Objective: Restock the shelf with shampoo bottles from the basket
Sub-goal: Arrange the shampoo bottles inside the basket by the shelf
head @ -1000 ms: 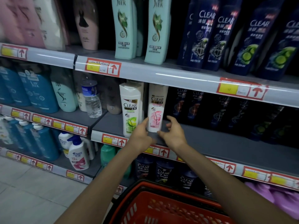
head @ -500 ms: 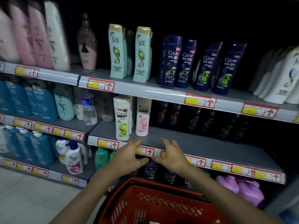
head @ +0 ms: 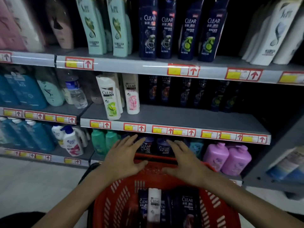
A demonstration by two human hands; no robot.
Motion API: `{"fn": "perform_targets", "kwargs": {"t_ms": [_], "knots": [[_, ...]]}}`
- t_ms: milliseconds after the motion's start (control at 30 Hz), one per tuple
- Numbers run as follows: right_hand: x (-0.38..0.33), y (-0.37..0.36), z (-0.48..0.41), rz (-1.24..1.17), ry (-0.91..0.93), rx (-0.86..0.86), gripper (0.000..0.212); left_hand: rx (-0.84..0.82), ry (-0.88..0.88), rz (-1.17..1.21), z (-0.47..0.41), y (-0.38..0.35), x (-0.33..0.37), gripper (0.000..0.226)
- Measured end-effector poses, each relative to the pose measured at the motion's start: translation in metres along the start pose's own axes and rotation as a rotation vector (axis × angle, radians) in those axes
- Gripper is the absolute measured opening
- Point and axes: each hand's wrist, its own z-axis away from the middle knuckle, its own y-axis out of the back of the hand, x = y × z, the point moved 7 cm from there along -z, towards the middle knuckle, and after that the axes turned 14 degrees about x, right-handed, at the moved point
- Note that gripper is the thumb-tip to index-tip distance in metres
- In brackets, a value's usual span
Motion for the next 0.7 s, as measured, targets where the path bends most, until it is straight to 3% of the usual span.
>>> {"fn": "perform_targets", "kwargs": {"t_ms": [200,533,700], "knots": [[0.033,-0.069,0.066,0.237,0.100,-0.334,0.109,-0.153,-0.055,-0.011,0.033,-0.053,0.023,0.087],[0.053,-0.134,0.124,0.403,0.252,-0.623,0.089,-0.500,-0.095,-0.145,0.078,-0.187,0.037,0.090],[0.067,-0.139,0.124,0.402,0.228,-0.688,0.062,-0.616,0.088,-0.106,0.085,-0.245,0.032,0.085]]}}
